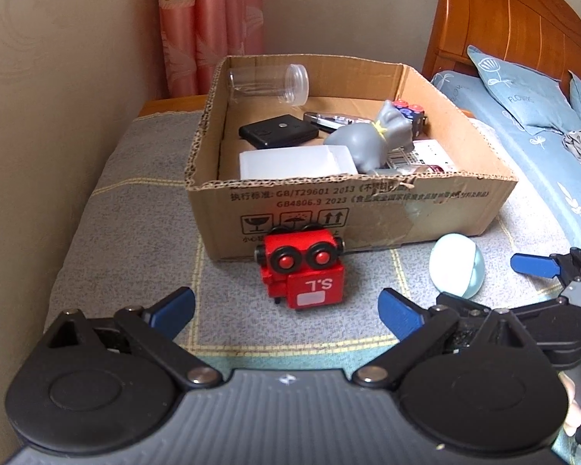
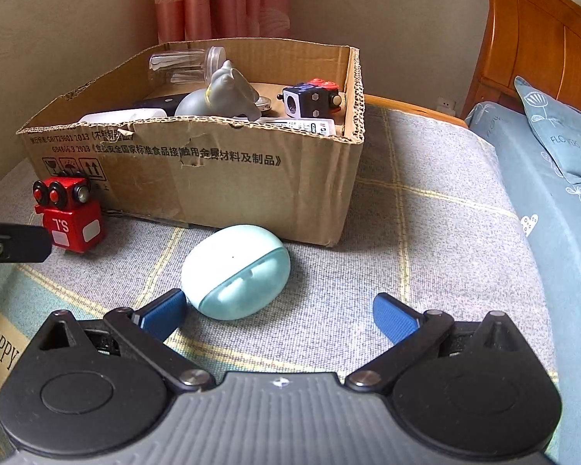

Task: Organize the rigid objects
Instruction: 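Move the left tool to the red S.L robot toy while the right tool approaches the mint-green case, then close the left tool on the red robot toy while the right tool closes on the mint-green case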

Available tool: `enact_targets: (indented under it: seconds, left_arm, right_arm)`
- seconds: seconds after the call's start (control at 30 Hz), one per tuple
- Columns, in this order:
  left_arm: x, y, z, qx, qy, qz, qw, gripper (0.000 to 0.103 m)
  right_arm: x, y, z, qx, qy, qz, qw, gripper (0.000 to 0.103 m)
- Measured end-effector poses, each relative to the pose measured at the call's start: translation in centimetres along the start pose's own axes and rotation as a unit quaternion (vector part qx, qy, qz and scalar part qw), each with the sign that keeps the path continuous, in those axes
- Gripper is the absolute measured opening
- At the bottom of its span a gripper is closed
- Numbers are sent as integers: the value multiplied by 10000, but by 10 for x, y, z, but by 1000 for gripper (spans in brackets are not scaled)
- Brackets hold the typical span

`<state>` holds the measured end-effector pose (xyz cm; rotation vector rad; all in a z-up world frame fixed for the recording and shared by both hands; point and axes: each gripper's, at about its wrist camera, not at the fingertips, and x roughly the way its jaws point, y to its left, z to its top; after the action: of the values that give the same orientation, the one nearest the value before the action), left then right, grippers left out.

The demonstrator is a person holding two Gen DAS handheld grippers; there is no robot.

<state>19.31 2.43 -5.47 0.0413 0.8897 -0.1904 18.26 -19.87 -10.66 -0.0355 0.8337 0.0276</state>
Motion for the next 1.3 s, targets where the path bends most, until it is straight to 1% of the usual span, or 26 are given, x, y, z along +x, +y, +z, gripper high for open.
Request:
enact_targets:
  seconds: [0.03, 0.1, 0.17, 0.2, 0.3, 0.37, 0.43, 0.47, 0.5, 0.53, 0.63, 0.73, 0.9, 1.1, 1.3]
  left_arm:
    - [4, -3, 2, 10, 32, -12, 10000, 98]
    - [13, -5, 3, -10, 68, -59, 10000, 92]
    - [23, -7, 5, -82, 179, -80, 9998, 78]
    - [27, -7, 6, -126, 218, -80, 9997, 75]
    - [38, -6, 4, -258, 247, 2, 9994, 73]
    - [38, -6, 4, -258, 135, 99, 9995, 67]
    - [37, -3, 4, -319, 113, 104, 9994, 63]
    - [36, -2, 4, -338, 114, 72, 9993, 58]
    - [35, 0, 4, -352, 122, 32, 9993, 51]
    - [34, 1, 4, -363, 138, -18, 9992, 49]
    - [29, 4, 2, -339, 182, -59, 9992, 47]
    - [20, 4, -3, -159, 279, -72, 9995, 47]
    - [6, 5, -9, 108, 275, -97, 9995, 47]
    - [16, 3, -11, 76, 295, -11, 9995, 49]
    - [23, 3, -10, 33, 186, 52, 9998, 51]
  right_arm:
    - [-1, -1, -1, -20, -12, 21, 10000, 103]
    - [-3, -2, -3, -61, -43, 63, 10000, 103]
    - [-4, -3, -5, -95, -78, 95, 9999, 103]
    - [-3, -2, -4, -106, -88, 103, 9999, 103]
    - [-3, -2, -4, -124, -101, 118, 9998, 103]
    - [-3, -2, -4, -132, -122, 126, 9998, 103]
    - [-3, -2, -5, -138, -154, 131, 9997, 103]
    - [-3, -2, -5, -140, -162, 133, 9997, 103]
    - [-3, -2, -5, -140, -164, 134, 9997, 103]
    - [-3, -2, -5, -139, -164, 135, 9997, 103]
    - [-3, -2, -5, -140, -164, 134, 9997, 103]
    - [-4, -3, -5, -146, -154, 137, 9997, 103]
    - [-4, -2, -5, -134, -132, 122, 9997, 103]
    - [-4, 1, -5, -191, -108, 168, 9996, 103]
    - [-1, 4, -1, -474, -125, 441, 9978, 103]
